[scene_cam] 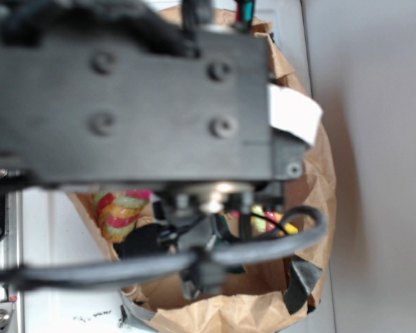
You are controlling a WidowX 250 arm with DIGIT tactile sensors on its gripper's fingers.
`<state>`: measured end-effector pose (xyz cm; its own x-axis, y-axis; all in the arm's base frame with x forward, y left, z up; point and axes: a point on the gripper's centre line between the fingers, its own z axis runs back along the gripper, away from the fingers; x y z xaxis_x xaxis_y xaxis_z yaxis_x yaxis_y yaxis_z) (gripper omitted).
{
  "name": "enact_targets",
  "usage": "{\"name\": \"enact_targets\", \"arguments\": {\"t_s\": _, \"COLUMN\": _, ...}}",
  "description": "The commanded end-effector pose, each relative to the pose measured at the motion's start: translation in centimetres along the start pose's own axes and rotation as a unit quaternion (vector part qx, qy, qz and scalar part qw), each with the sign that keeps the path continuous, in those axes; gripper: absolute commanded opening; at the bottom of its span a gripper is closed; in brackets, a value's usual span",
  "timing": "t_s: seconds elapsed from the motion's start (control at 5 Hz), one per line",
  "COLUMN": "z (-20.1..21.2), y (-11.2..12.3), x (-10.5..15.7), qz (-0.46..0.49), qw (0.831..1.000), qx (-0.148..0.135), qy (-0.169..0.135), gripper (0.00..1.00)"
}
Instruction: Grab the multicolored rope.
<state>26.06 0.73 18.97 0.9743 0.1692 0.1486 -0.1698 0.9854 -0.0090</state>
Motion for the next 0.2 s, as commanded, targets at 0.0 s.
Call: {"name": "enact_targets", "arguments": {"t_s": 0.0, "z": 2.40, "y": 1.03, "x": 0.41, "qz": 0.030, "qw": 0.997, "qx": 0.023, "qy": -0.069, "gripper": 0.00}}
